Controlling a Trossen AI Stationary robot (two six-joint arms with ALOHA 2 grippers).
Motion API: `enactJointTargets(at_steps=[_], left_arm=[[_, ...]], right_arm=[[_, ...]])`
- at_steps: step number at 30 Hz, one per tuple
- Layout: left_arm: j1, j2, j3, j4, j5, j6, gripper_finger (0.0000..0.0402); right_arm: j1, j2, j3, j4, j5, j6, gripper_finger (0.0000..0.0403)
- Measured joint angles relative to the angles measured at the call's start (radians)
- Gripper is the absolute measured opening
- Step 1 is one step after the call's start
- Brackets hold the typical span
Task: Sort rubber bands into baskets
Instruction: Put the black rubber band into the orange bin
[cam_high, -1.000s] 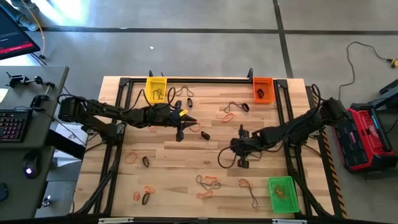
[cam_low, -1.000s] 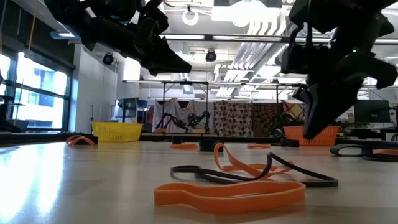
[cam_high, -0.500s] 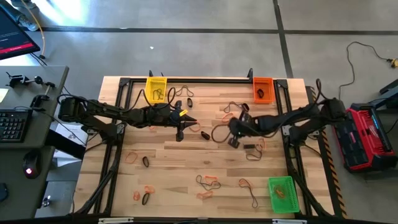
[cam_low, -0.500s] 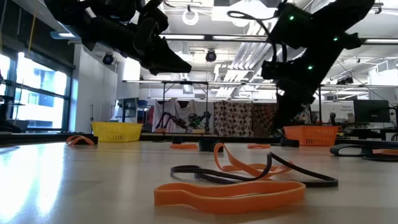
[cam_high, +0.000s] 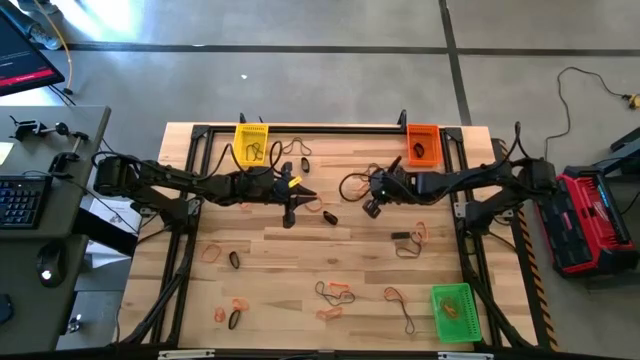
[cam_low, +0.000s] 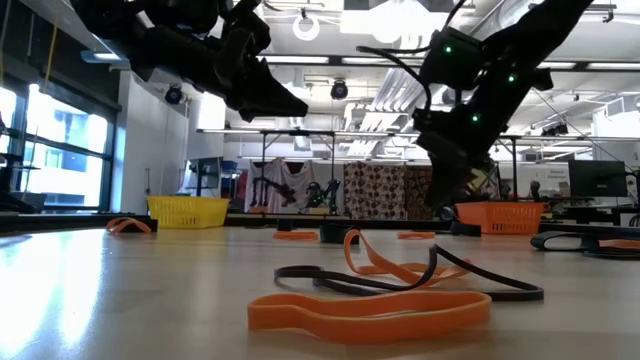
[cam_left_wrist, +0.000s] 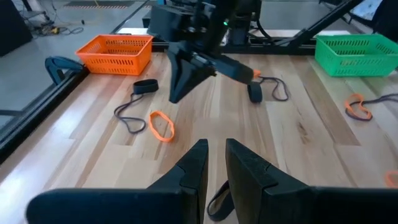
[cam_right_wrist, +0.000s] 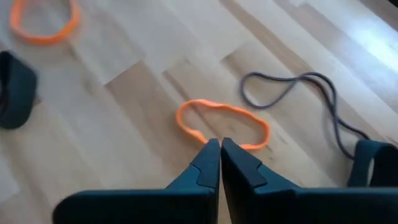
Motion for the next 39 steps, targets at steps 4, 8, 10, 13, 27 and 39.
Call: enactJointTargets(at_steps=[4,8,10,13,27,39], left_arm=[[-0.013,0.0,0.0,0.0,0.0,-0.002,0.0046],[-0.024,0.0,0.0,0.0,0.0,0.015,0.0046],[-0.027,0.0,0.0,-0.001,0.0,0.015,0.0046],[-0.029,0.0,0.0,-0.014,0.0,0.022,0.0046],[-0.026,0.0,0.0,-0.029,0.0,0.032,0.0046],[-0.025,0.0,0.0,-0.03,0.0,0.053,0.0046]], right_arm=[[-0.035,0.0,0.0,0.0,0.002,0.016,0.0045],[-0.068,0.0,0.0,-0.003,0.016,0.016,0.0098],[-0.076,0.0,0.0,-0.018,0.013,0.016,0.012],[-0.065,0.0,0.0,-0.043,-0.024,0.037,0.0144],[0.23,0.0,0.002,-0.251,-0.229,0.085,0.0175],[0.405,0.0,0.027,-0.529,-0.212,0.109,0.0174]])
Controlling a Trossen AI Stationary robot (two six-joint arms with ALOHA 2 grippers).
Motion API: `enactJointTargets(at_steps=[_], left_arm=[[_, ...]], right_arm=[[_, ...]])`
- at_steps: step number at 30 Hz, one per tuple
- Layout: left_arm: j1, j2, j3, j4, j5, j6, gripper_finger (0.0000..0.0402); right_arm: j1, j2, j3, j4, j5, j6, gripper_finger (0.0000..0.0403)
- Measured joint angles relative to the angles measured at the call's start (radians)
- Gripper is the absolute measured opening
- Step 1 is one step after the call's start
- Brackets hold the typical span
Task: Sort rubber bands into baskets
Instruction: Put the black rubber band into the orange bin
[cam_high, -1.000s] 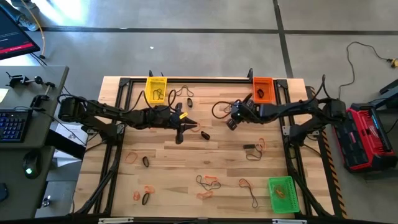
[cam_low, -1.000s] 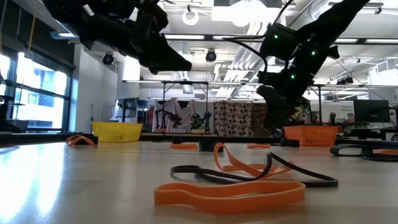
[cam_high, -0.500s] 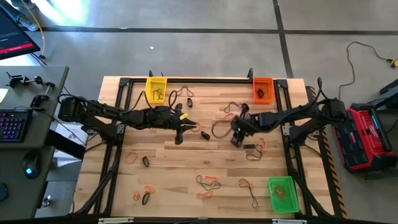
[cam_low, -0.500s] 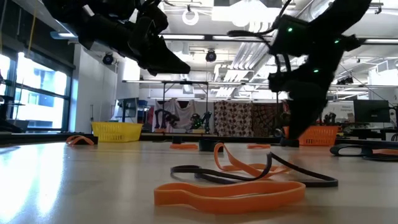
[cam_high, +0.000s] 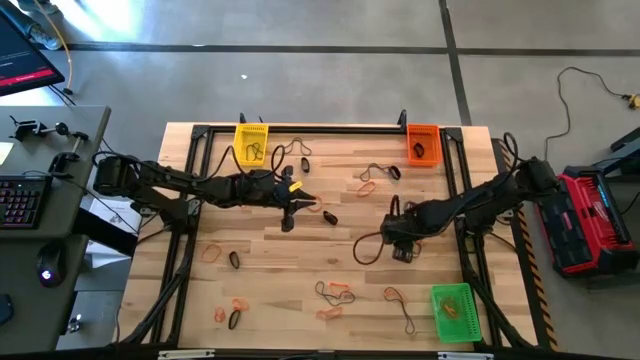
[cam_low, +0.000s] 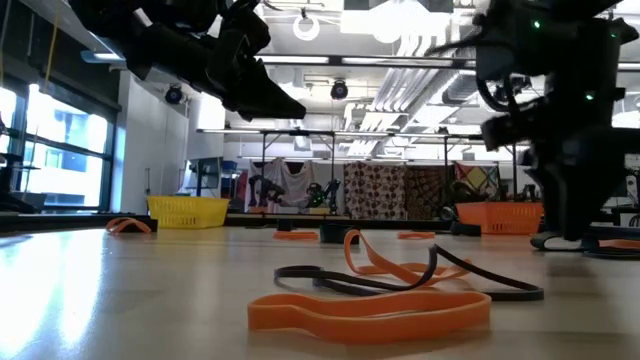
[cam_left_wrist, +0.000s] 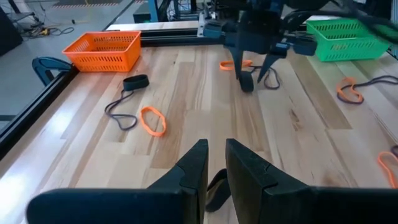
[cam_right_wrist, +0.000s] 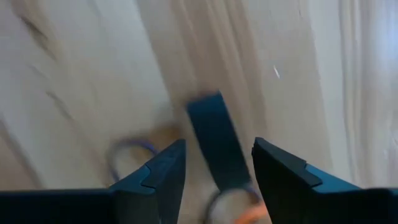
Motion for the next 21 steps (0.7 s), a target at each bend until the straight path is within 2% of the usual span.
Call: enactJointTargets(at_steps=[7,10,17,21], left_arm=[[0.0,0.0,0.0,0.0,0.0,0.006,0.0046],[0.0,0.0,0.0,-0.008,0.0,0.007,0.0046],[0.0,0.0,-0.022,-0.04,0.0,0.025,0.004],[0.004,0.0,-0.089,0.068,0.002,0.016,0.0028]], right_arm=[[-0.001,0.0,-0.037,-0.008,0.018,-0.007,0.0156],[-0.001,0.0,-0.037,-0.006,0.018,-0.006,0.0122],[-0.001,0.0,-0.038,-0.004,0.019,0.001,0.0016],[-0.001,0.0,-0.021,-0.007,0.027,-0.004,0.0013]])
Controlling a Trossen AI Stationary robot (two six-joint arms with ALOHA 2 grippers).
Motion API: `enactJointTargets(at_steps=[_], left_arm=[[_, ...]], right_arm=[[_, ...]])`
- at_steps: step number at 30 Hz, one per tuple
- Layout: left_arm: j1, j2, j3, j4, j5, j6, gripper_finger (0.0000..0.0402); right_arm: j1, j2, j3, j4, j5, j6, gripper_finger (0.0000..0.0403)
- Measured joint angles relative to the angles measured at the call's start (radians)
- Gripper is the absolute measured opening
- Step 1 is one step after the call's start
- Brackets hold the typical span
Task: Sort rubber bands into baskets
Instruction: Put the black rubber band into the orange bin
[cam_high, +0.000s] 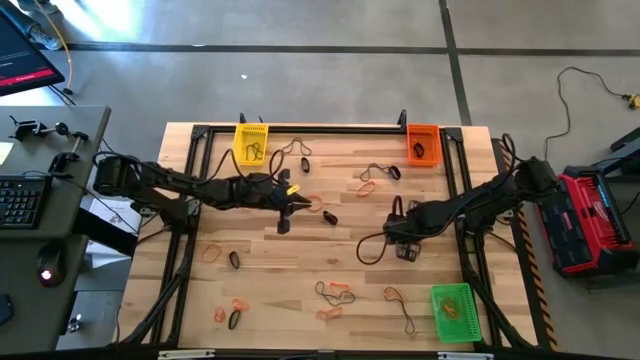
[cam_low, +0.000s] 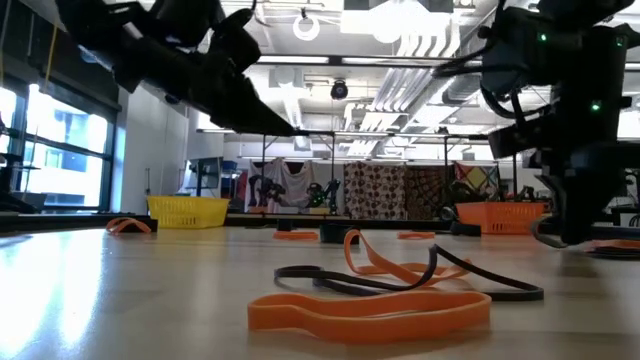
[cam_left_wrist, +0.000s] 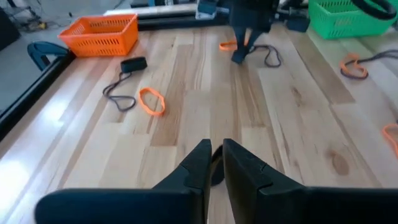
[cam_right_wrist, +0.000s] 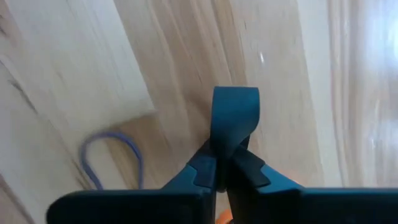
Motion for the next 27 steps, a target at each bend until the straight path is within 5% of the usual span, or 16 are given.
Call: enactJointTargets(at_steps=[12,17,27], left_arm=[[0.003,0.0,-0.106,0.182,0.032,-0.091,0.0001],[0.003,0.0,-0.105,0.182,0.032,-0.091,0.0],[0.037,0.0,-0.105,0.17,-0.03,-0.143,0.0]], right_arm=[[-0.089,0.0,0.078,0.026,0.118,-0.068,0.0005],[-0.233,0.0,0.078,0.095,0.241,-0.115,0.0002],[-0.606,0.0,0.078,0.322,0.249,-0.285,0.0001]])
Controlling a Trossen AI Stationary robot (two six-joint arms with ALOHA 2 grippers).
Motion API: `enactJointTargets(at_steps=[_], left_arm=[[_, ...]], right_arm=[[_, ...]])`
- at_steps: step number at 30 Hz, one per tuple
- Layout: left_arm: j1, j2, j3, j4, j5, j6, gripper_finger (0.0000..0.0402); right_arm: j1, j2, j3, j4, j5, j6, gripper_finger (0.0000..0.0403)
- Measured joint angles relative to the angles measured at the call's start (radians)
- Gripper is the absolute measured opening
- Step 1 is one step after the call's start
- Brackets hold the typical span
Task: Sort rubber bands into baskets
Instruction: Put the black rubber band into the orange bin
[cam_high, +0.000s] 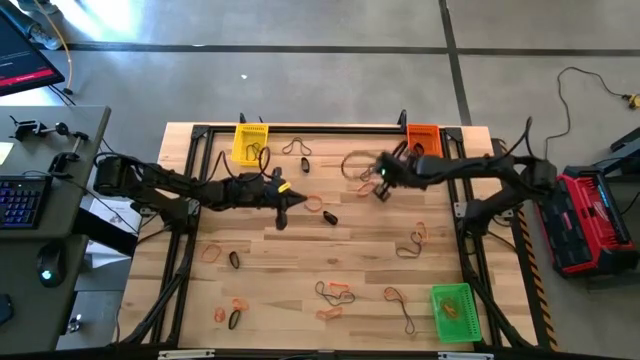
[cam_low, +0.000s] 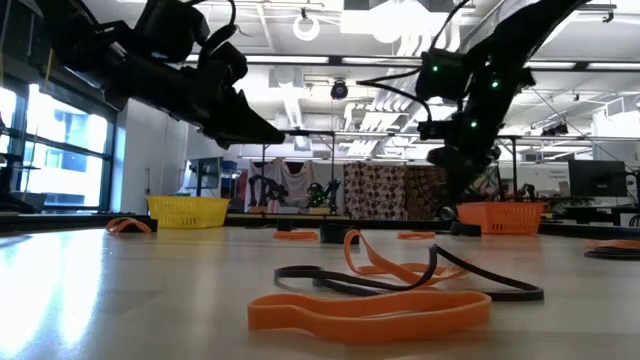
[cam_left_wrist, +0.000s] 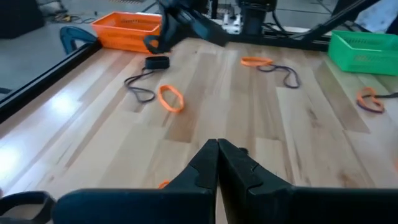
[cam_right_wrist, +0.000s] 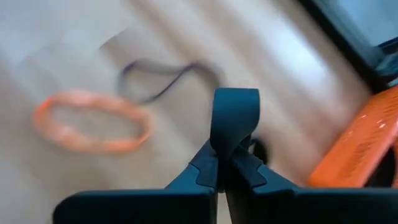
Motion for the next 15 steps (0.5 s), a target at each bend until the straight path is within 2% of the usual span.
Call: enactJointTargets(at_steps=[5,9,15], left_arm=[[0.004,0.0,0.0,-0.003,0.0,-0.016,0.0],[0.001,0.0,0.0,-0.024,0.0,-0.017,0.0],[0.001,0.0,0.0,-0.027,0.0,-0.016,0.0]], right_arm=[[-0.124,0.0,0.0,0.086,0.022,-0.022,0.0001],[-0.23,0.0,0.0,0.08,0.071,0.026,0.0],[-0.335,0.0,0.0,0.08,0.065,-0.001,0.0]])
